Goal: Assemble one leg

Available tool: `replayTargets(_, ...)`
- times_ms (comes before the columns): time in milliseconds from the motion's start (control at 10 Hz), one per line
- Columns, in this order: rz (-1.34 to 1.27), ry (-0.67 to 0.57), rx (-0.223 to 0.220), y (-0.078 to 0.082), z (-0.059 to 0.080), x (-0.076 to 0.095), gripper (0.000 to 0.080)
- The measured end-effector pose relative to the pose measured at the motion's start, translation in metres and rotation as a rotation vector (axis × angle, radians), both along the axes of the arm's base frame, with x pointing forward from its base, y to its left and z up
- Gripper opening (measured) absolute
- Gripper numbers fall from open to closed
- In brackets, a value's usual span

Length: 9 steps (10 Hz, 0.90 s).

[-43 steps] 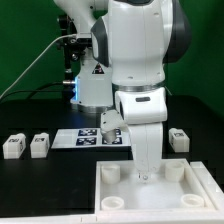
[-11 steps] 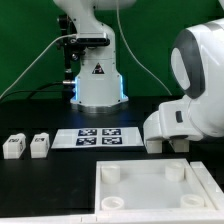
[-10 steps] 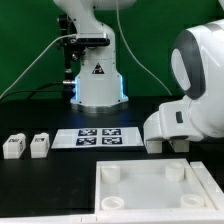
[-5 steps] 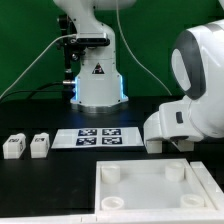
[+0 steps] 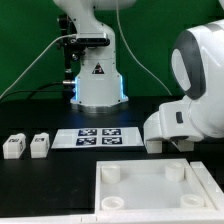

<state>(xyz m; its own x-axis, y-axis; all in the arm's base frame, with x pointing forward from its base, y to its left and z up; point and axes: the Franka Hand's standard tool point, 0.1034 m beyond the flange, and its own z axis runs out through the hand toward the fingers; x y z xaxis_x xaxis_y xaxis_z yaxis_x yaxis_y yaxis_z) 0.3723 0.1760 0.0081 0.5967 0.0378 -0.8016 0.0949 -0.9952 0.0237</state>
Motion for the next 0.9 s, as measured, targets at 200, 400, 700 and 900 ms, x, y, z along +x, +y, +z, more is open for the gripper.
replayTargets(200,0.025,-0.002,0.027,-0.007,0.018,0.013,0.029)
replayTargets(400,0.037,-0.021,0.067,-0.024,0.055,0.04,0.029)
replayTargets(700,0.026,-0.369,0.139,-0.049,0.1,0.097,0.029)
replayTargets(900,0.008,-0.556,0.143,-0.063,0.123,0.123,0.029)
